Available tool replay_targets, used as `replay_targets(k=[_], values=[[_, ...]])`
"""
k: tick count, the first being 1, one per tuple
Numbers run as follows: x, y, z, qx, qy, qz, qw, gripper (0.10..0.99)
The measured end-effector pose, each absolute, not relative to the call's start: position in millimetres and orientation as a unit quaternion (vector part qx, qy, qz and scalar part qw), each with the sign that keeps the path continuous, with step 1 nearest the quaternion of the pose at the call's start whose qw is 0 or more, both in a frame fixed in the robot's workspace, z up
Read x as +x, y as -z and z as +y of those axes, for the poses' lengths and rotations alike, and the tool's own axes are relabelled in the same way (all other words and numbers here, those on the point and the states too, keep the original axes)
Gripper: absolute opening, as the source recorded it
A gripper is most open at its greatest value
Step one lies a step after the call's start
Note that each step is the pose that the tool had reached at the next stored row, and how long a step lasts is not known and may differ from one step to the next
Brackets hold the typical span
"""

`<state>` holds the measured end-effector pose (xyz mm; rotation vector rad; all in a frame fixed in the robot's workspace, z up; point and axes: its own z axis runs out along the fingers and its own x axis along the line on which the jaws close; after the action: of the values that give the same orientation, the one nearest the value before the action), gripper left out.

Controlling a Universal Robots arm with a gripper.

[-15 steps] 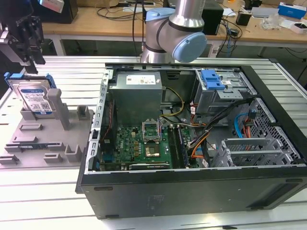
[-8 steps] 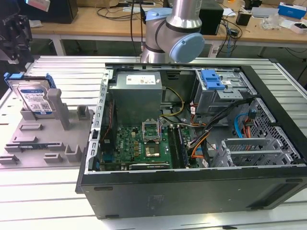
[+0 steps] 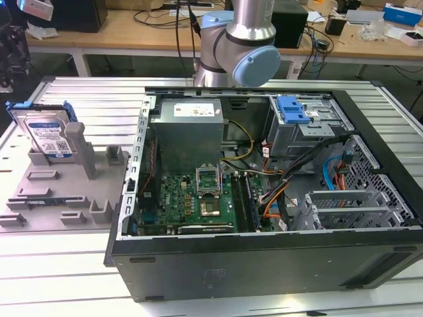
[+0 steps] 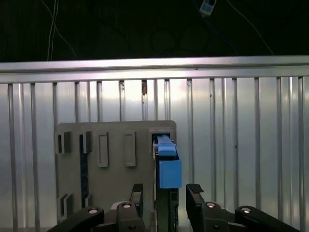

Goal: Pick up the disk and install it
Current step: 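Pick up the disk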

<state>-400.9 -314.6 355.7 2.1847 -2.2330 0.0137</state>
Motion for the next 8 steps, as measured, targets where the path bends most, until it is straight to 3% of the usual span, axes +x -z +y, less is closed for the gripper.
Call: replay_targets(k=[8], values=[[-400.9, -354.3, -314.6, 0.699, -0.004, -0.715, 0.009, 0.482]])
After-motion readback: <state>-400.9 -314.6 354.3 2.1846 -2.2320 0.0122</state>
